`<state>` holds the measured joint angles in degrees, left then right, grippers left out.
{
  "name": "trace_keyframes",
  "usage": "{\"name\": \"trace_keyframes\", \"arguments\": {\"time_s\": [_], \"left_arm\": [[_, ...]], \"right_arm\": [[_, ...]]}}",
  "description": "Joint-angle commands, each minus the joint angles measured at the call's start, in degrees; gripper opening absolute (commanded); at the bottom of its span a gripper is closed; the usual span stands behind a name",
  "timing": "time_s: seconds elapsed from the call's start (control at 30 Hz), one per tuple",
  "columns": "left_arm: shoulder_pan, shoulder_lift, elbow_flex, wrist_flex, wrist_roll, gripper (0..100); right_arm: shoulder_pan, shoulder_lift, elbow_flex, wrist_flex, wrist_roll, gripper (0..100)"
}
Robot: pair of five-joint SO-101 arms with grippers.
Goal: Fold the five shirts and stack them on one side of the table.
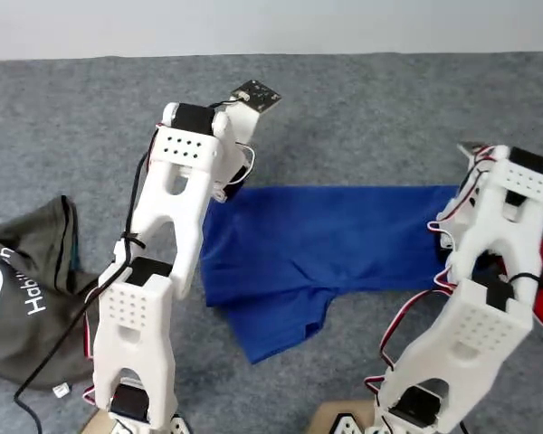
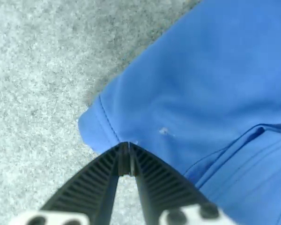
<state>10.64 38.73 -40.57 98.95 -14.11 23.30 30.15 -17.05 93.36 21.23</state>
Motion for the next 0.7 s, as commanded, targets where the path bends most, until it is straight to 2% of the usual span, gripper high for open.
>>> {"name": "trace_keyframes", "arguments": {"time_s": [0.0, 0.2, 0.37, 0.67], "left_arm": [[-0.26, -3.87, -0.13, 1.58, 0.62, 2], [0.00, -3.78, -0.13, 1.58, 0.62, 2], [0.09, -3.78, -0.13, 1.58, 0.62, 2], [-0.18, -3.78, -0.04, 1.67, 0.62, 2]], "right_arm": [[0.92, -1.45, -0.88, -0.40, -0.26, 21.9], [1.89, -1.63, -2.20, -1.10, -0.26, 21.4], [2.24, 0.31, -2.37, -2.07, -0.09, 13.9], [2.59, 2.42, -2.37, -2.24, -0.09, 13.6]]}}
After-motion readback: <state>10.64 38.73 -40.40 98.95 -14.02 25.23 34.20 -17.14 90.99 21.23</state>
